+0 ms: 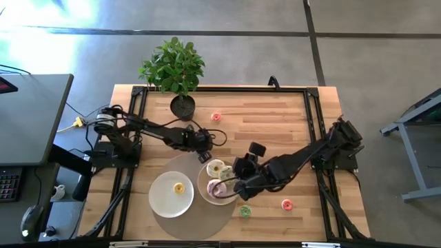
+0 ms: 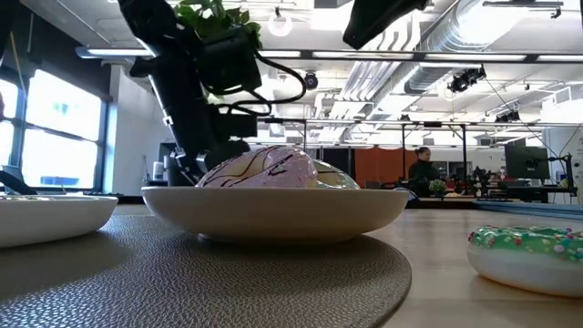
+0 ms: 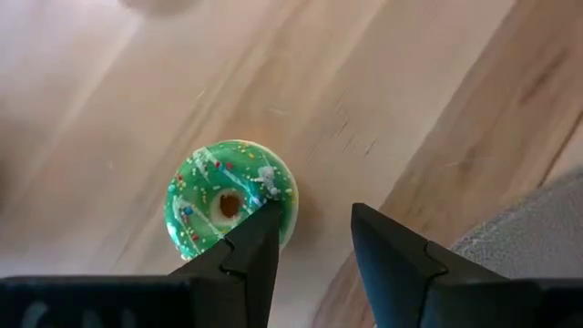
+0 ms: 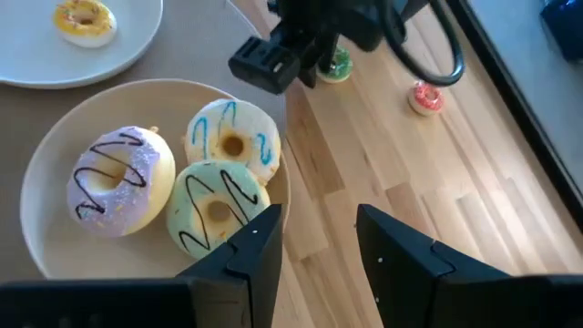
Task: Pick & Place donuts
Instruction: Put the top small green donut on the white plate
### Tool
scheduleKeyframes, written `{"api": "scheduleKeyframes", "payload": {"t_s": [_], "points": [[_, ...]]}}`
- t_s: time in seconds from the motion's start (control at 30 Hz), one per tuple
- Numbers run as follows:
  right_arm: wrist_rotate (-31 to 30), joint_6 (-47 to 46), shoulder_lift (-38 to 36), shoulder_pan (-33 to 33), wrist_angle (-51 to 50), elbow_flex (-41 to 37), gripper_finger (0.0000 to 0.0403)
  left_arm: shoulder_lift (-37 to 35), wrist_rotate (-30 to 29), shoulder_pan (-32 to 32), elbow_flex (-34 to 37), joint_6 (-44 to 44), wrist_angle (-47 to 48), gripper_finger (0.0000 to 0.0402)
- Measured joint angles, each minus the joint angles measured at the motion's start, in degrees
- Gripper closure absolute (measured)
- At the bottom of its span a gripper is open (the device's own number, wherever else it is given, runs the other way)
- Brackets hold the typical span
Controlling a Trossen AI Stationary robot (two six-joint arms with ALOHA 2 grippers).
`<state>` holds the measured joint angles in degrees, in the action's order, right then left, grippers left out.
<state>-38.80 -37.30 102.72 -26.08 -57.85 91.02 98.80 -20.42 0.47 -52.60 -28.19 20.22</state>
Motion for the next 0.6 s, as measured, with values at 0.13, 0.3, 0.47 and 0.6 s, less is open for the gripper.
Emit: {"api": "scheduleKeyframes", "payload": {"t_s": [0.13, 0.3, 0.47, 0.6], "points": [[-1.6, -0.7, 0.0, -1.6, 0.0, 0.0, 0.0263, 0.4, -0.9, -0.2, 0.0, -1.0, -0.1, 0.0263], [-3.4, -1.4, 0.0, -3.1, 0.0, 0.0, 0.0263, -1.7, -0.1, -1.4, 0.1, -1.1, 0.2, 0.0263], [-3.5, -1.4, 0.0, -3.3, 0.0, 0.0, 0.0263, -4.4, -1.5, -2.1, 0.1, -1.1, 0.2, 0.0263], [-4.1, -1.4, 0.0, -3.3, 0.0, 0.0, 0.0263, -5.3, -3.2, -1.9, 0.0, -0.7, 0.6, 0.0263]]}}
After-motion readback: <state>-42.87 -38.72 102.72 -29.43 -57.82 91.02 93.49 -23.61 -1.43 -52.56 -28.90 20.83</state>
